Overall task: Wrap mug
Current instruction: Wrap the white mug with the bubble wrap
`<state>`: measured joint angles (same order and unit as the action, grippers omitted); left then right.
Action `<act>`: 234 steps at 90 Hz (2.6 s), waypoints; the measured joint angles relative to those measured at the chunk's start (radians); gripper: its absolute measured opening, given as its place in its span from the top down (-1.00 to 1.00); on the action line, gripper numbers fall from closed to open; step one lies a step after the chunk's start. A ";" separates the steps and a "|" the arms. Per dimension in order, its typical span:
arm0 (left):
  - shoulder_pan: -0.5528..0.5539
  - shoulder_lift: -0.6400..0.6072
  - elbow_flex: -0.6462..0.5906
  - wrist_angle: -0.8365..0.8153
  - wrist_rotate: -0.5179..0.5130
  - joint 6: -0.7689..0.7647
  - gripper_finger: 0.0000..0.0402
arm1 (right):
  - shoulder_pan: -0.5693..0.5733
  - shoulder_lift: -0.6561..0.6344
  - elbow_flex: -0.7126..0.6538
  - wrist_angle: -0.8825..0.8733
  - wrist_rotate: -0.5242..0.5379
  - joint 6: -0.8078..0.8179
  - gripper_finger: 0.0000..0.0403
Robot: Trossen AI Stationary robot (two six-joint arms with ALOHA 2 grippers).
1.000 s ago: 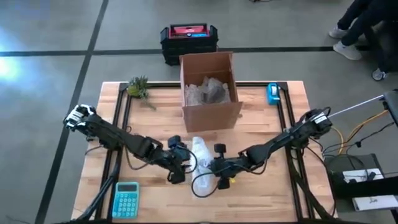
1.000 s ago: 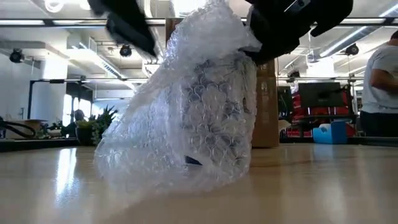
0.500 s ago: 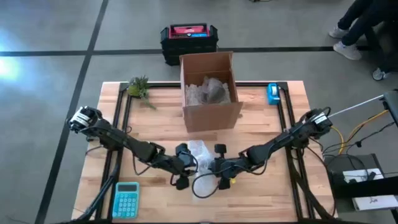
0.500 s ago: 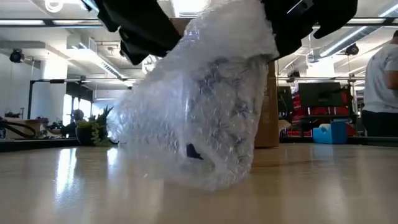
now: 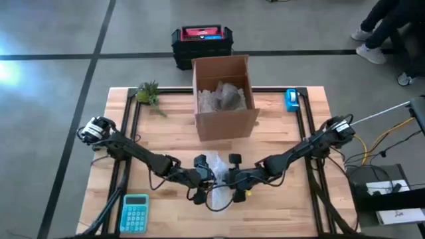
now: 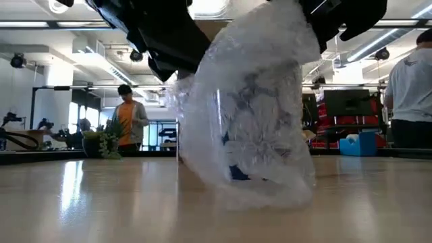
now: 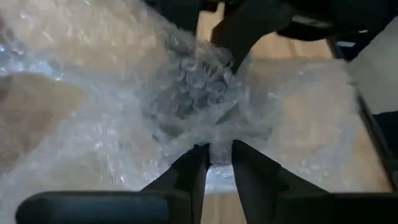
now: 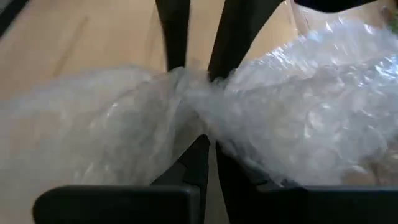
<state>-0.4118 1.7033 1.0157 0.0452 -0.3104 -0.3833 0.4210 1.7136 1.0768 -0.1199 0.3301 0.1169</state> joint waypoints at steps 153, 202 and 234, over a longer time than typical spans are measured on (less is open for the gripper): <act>0.127 -0.083 -0.161 0.401 0.206 0.069 0.71 | -0.056 0.224 0.367 -0.489 -0.173 -0.071 0.91; 0.117 0.035 -0.120 0.427 0.193 0.049 0.71 | -0.043 0.151 0.403 -0.623 -0.254 -0.043 0.91; 0.112 0.028 -0.128 0.368 0.196 0.054 0.71 | -0.028 0.077 0.427 -0.708 -0.240 -0.027 0.91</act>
<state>-0.2994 1.7309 0.8878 0.4131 -0.1145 -0.3294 0.3931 1.7910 1.5041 -0.8279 0.0901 0.0902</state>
